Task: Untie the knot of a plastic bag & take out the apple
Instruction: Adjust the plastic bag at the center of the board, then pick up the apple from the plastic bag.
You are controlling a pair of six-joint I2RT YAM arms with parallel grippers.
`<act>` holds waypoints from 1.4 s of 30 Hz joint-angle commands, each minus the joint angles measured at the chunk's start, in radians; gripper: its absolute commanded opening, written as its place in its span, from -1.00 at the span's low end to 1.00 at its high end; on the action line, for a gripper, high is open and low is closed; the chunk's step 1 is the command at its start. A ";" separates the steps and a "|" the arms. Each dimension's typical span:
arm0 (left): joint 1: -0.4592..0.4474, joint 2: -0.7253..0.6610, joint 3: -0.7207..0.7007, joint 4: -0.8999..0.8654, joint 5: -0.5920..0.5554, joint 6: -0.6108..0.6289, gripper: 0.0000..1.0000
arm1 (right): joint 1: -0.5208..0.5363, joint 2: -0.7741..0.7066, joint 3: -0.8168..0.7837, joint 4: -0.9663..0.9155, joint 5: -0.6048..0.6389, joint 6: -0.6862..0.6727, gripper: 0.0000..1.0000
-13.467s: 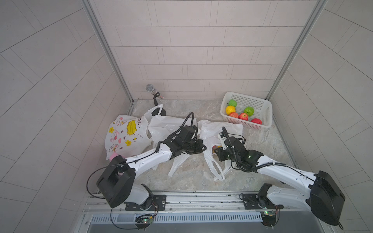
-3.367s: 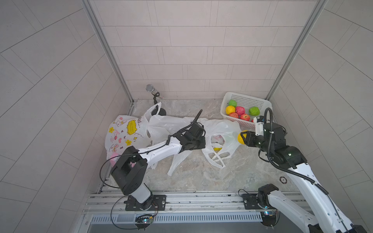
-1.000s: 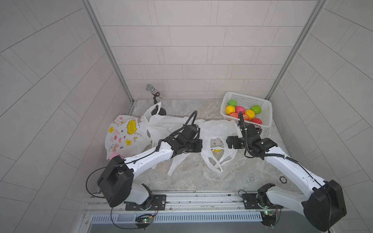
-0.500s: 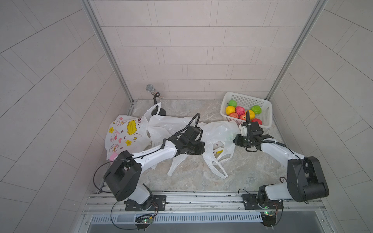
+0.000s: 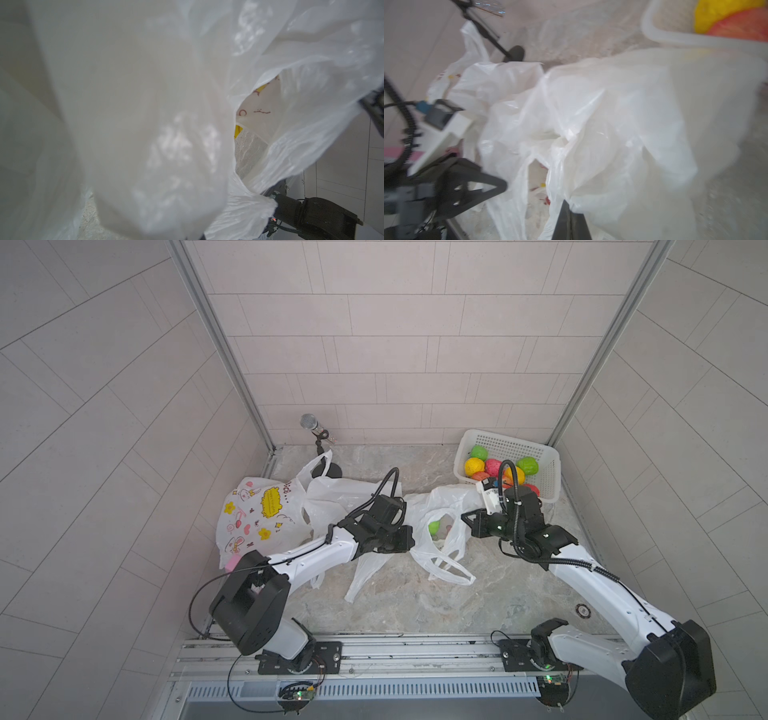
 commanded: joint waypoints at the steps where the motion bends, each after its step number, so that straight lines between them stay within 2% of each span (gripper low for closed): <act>1: 0.004 -0.011 -0.020 0.022 0.006 0.011 -1.00 | -0.050 -0.017 -0.005 -0.110 0.101 -0.016 -0.70; 4: 0.012 -0.008 -0.026 0.022 0.004 0.014 -1.00 | -0.034 -0.054 0.057 -0.226 0.195 -0.060 -0.29; 5: 0.016 -0.007 -0.023 0.023 0.010 0.014 -1.00 | 0.000 -0.076 0.083 -0.268 0.268 -0.080 -0.16; 8: 0.026 -0.005 -0.022 0.029 0.032 0.011 -1.00 | 0.183 -0.151 0.119 -0.292 0.440 -0.151 -0.04; 9: 0.029 -0.006 -0.020 0.031 0.040 0.011 -1.00 | 0.241 -0.168 0.106 -0.258 0.432 -0.158 -0.08; 11: 0.032 -0.013 -0.007 0.022 0.048 0.008 -1.00 | 0.313 -0.170 0.057 -0.148 0.334 -0.145 -0.22; 15: 0.032 -0.036 0.040 -0.026 0.046 0.018 -1.00 | 0.354 -0.039 -0.047 0.120 0.151 -0.058 -0.47; 18: 0.033 -0.041 0.053 -0.055 0.033 0.039 -1.00 | 0.349 0.103 -0.044 0.208 0.147 -0.035 -0.50; 25: 0.032 -0.008 -0.009 -0.013 0.039 0.005 -1.00 | 0.338 0.346 0.087 0.218 0.214 -0.023 -0.46; 28: 0.032 -0.001 -0.020 -0.004 0.042 -0.012 -1.00 | 0.340 0.418 0.101 0.285 0.188 -0.015 -0.20; 32: 0.040 0.021 -0.006 -0.072 0.032 -0.001 -1.00 | 0.352 0.472 0.119 0.324 0.177 -0.015 -0.04; 38: 0.056 0.026 0.006 -0.102 0.042 0.014 -1.00 | 0.358 0.568 0.171 0.370 0.117 -0.054 0.47; 42: 0.059 0.044 0.038 -0.141 0.047 0.027 -1.00 | 0.367 0.608 0.149 0.509 0.038 -0.048 0.80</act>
